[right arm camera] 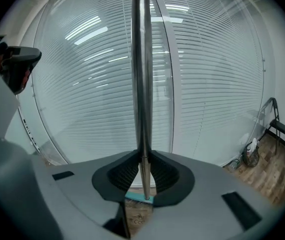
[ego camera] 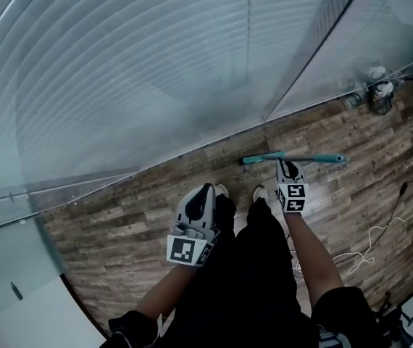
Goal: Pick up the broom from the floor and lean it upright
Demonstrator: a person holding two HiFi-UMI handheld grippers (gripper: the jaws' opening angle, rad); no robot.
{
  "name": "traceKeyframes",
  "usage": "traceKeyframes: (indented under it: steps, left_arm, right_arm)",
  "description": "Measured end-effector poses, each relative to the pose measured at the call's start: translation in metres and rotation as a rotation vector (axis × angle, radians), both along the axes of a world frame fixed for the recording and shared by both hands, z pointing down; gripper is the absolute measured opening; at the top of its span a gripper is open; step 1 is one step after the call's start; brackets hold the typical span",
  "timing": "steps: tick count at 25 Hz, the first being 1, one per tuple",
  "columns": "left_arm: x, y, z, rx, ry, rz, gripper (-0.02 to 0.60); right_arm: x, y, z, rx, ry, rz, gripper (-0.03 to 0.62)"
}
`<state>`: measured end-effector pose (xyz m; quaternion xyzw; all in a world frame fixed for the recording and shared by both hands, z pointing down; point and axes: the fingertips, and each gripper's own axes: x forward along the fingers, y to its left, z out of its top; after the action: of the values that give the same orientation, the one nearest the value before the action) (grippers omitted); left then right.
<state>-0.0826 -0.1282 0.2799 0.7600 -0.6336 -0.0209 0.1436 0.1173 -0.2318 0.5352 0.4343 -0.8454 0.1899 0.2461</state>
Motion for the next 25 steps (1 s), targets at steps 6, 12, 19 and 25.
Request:
traceKeyframes:
  steps: [6, 12, 19, 25]
  left_arm:
    - [0.0, -0.012, 0.006, 0.056, -0.004, 0.087, 0.018]
    - [0.004, -0.032, 0.064, 0.011, -0.031, 0.116, 0.018]
    - [0.023, -0.047, 0.122, 0.048, 0.01, 0.148, 0.02]
    - [0.029, -0.045, 0.154, 0.11, 0.047, 0.148, 0.02]
  right_arm:
    - [-0.004, -0.014, 0.036, 0.007, 0.03, -0.016, 0.08]
    - [-0.01, -0.025, 0.115, -0.048, 0.058, -0.096, 0.08]
    - [-0.007, -0.029, 0.217, -0.117, 0.098, -0.109, 0.08]
    - [-0.024, -0.029, 0.295, -0.187, 0.093, -0.192, 0.08]
